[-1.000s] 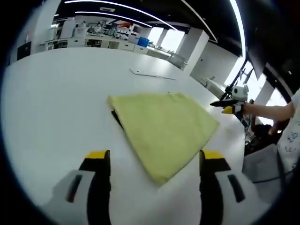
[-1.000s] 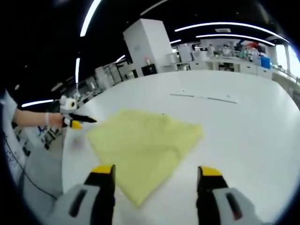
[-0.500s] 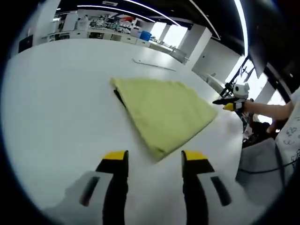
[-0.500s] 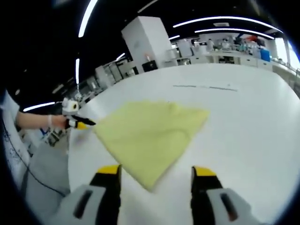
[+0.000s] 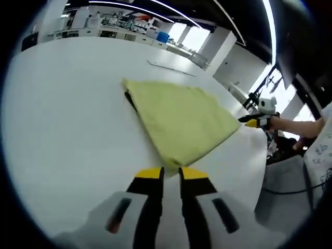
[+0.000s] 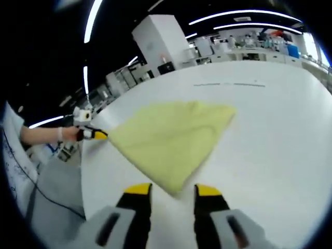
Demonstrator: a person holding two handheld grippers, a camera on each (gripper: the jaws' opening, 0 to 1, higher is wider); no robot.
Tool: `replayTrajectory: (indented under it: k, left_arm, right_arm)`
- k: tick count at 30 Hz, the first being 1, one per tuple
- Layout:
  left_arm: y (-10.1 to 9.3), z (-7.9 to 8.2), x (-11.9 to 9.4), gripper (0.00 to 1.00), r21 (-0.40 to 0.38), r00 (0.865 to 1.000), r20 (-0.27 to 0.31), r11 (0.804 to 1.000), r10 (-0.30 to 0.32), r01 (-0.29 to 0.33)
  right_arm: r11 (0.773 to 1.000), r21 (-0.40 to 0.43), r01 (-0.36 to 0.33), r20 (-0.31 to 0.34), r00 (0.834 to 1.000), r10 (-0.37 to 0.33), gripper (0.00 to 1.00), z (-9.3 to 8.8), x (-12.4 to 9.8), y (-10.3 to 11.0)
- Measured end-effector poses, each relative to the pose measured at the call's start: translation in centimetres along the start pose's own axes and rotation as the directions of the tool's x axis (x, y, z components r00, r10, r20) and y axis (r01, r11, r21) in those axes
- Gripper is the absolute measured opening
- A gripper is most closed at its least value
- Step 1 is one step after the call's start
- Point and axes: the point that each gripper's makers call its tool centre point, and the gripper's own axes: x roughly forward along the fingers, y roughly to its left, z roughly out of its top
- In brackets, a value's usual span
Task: Fold the garment on the visible template until the final outline fits inside the template.
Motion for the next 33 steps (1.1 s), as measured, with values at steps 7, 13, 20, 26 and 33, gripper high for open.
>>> replayTrajectory:
  k: [7,13,20,26,33]
  left_arm:
    - [0.0,0.0,0.2,0.02,-0.003,1.000,-0.006,1.000,-0.012,0.012]
    - [0.3,0.0,0.3,0.00,-0.001,1.000,-0.008,1.000,-0.005,0.005]
    - [0.5,0.0,-0.2,0.00,0.029,1.000,-0.021,1.000,0.009,-0.008]
    - [0.5,0.3,-0.8,0.00,0.010,1.000,-0.015,1.000,0.011,-0.011]
    - [-0.4,-0.3,-1.1,0.00,0.014,1.000,-0.023,1.000,-0.002,0.002]
  right_arm:
    - [1.000,0.019,-0.017,-0.004,1.000,0.017,0.08,-0.2,0.1,0.5]
    - [0.999,0.041,-0.027,0.002,1.000,0.027,0.00,0.0,0.2,0.8]
    - [0.999,0.049,-0.023,0.001,1.000,0.023,0.00,-0.1,-0.3,0.4]
    - [0.998,0.055,-0.031,0.000,1.000,0.031,0.00,-0.2,-0.7,0.3]
    - [0.998,0.062,-0.032,0.001,0.999,0.032,0.00,-0.5,-1.2,0.6]
